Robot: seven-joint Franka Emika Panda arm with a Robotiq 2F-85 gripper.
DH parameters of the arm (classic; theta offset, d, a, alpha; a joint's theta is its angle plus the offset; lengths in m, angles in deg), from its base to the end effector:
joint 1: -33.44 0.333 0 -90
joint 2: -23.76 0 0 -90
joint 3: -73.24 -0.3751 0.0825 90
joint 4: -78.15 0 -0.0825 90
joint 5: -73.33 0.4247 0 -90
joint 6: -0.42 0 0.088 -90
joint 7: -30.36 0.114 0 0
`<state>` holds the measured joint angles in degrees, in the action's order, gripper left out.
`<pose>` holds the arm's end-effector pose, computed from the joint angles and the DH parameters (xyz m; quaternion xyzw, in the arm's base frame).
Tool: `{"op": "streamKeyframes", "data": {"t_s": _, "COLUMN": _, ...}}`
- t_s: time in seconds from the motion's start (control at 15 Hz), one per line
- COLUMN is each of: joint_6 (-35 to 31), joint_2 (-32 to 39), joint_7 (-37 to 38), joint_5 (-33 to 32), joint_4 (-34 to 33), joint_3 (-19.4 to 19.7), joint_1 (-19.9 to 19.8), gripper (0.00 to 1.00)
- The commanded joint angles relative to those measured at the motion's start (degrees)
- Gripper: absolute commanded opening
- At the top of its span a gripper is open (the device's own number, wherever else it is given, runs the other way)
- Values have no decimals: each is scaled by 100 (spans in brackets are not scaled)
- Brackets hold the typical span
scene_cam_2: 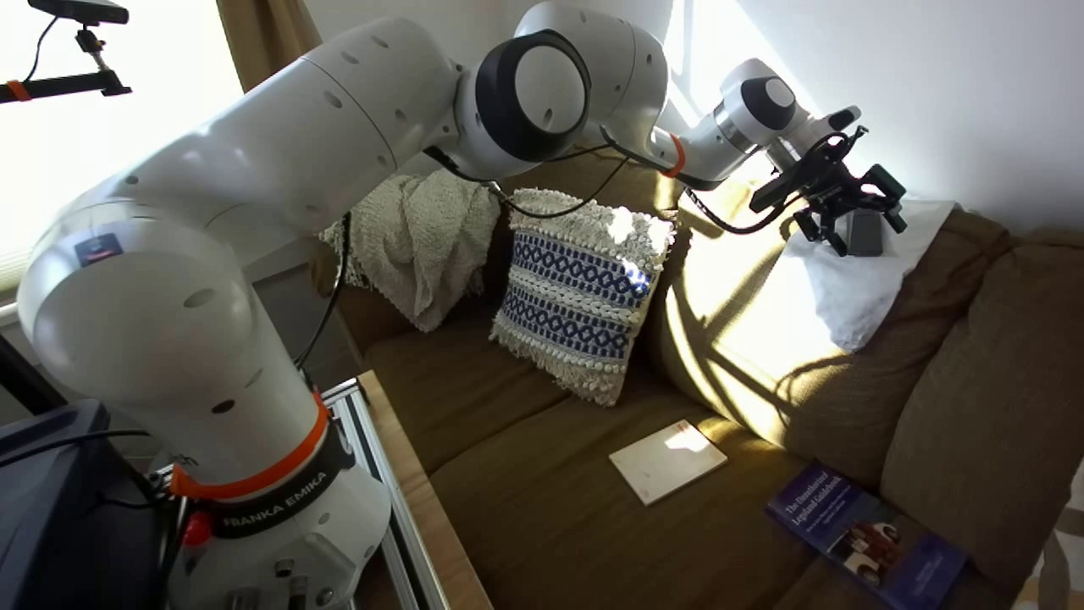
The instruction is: Turn the remote control over
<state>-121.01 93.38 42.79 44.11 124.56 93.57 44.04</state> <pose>0.9050 -0.0177 0.2098 0.9232 0.0527 0.0869 0.3705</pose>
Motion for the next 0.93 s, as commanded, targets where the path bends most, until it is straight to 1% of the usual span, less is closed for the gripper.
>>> {"op": "streamKeyframes", "data": {"t_s": 0.0, "joint_6": -208, "joint_2": 254, "joint_7": -95, "joint_5": -109, "joint_4": -322, "joint_3": 0, "joint_1": -149, "gripper": 73}}
{"op": "streamKeyframes", "data": {"t_s": 0.07, "joint_6": -235, "joint_2": 264, "joint_7": -97, "joint_5": -111, "joint_4": -337, "joint_3": 5, "joint_1": -154, "gripper": 69}}
{"op": "streamKeyframes", "data": {"t_s": 0.13, "joint_6": -252, "joint_2": 274, "joint_7": -105, "joint_5": -112, "joint_4": -351, "joint_3": 8, "joint_1": -157, "gripper": 69}}
{"op": "streamKeyframes", "data": {"t_s": 0.2, "joint_6": -252, "joint_2": 284, "joint_7": -110, "joint_5": -112, "joint_4": -370, "joint_3": 10, "joint_1": -158, "gripper": 62}}
{"op": "streamKeyframes", "data": {"t_s": 0.33, "joint_6": -255, "joint_2": 297, "joint_7": -125, "joint_5": -109, "joint_4": -391, "joint_3": 8, "joint_1": -163, "gripper": 45}}
{"op": "streamKeyframes", "data": {"t_s": 0.47, "joint_6": -250, "joint_2": 319, "joint_7": -151, "joint_5": -107, "joint_4": -418, "joint_3": 5, "joint_1": -167, "gripper": 30}}
{"op": "streamKeyframes", "data": {"t_s": 0.67, "joint_6": -251, "joint_2": 344, "joint_7": -189, "joint_5": -104, "joint_4": -430, "joint_3": 1, "joint_1": -177, "gripper": 8}}
{"op": "streamKeyframes", "data": {"t_s": 0.73, "joint_6": -248, "joint_2": 351, "joint_7": -208, "joint_5": -105, "joint_4": -431, "joint_3": 2, "joint_1": -179, "gripper": 2}}
{"op": "streamKeyframes", "data": {"t_s": 0.8, "joint_6": -248, "joint_2": 356, "joint_7": -235, "joint_5": -100, "joint_4": -439, "joint_3": -3, "joint_1": -188, "gripper": 0}}
{"op": "streamKeyframes", "data": {"t_s": 0.87, "joint_6": -248, "joint_2": 360, "joint_7": -272, "joint_5": -97, "joint_4": -450, "joint_3": -10, "joint_1": -198, "gripper": 5}}
